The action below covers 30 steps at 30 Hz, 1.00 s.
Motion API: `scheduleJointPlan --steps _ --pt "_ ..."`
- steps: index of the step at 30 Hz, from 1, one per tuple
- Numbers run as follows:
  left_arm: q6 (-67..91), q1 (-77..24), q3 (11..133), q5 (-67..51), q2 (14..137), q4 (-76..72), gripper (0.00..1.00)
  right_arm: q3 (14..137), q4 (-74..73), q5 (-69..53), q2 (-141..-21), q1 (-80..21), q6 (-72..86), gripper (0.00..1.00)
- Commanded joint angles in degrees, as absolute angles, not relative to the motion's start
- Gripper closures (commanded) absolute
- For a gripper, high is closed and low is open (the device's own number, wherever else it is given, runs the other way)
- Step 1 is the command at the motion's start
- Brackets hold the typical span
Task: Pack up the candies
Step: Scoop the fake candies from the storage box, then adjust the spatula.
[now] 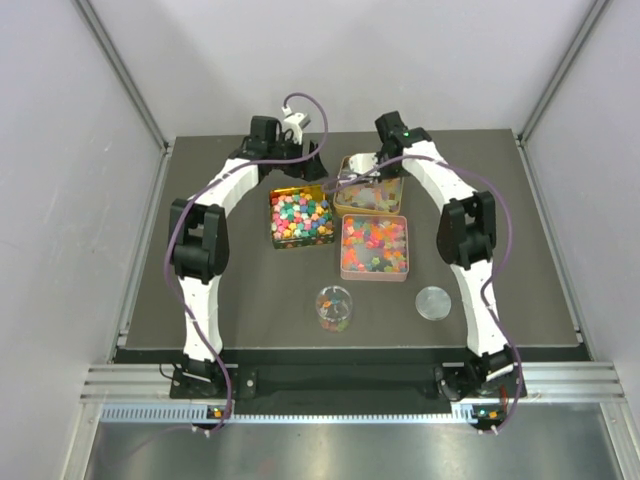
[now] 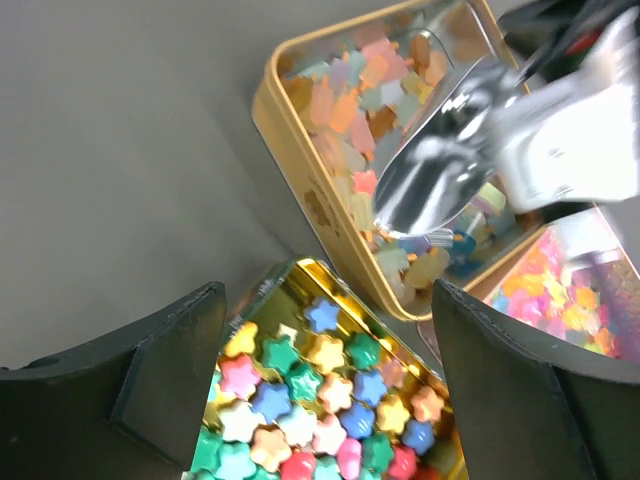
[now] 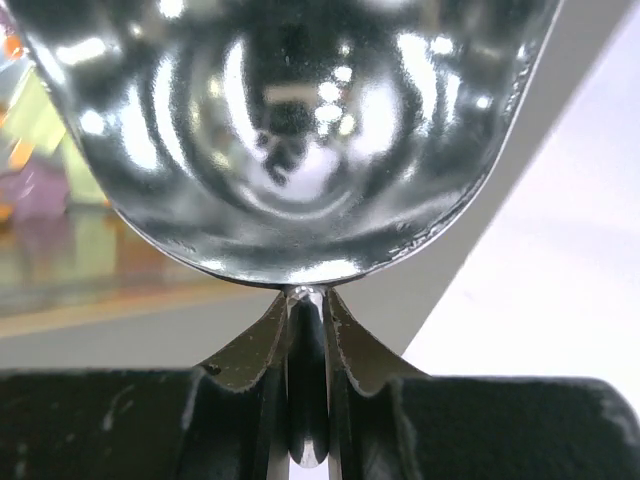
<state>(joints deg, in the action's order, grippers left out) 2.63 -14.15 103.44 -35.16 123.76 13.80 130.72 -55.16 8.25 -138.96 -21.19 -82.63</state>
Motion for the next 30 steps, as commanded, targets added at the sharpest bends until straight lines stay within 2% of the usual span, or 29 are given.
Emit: scheduleJointPlan --steps 1,9,21,24,25,30 --pt "0.44 -16.43 106.52 -36.48 119.61 16.87 0.12 127.98 -53.0 3.52 -128.59 -21.01 -75.42 1.0" --pt "4.22 -18.11 113.37 -37.09 124.01 15.21 0.15 126.91 -54.31 0.26 -124.72 -21.36 -73.3 1.0" --pt "5.36 -18.37 112.32 -38.15 123.13 14.68 0.23 123.84 -53.62 0.18 -121.56 -21.45 -72.6 1.0" --pt "5.27 -18.37 112.67 -38.49 123.75 14.59 0.34 122.87 -53.18 -1.49 -119.89 -21.45 -71.55 1.0" --pt "5.1 -18.37 112.76 -38.58 124.27 14.5 0.41 122.7 -53.09 -2.02 -119.36 -21.36 -71.28 1.0" --pt "5.45 -18.37 113.12 -39.29 125.77 14.06 0.5 122.61 -52.47 -4.04 -116.2 -21.45 -69.61 1.0"
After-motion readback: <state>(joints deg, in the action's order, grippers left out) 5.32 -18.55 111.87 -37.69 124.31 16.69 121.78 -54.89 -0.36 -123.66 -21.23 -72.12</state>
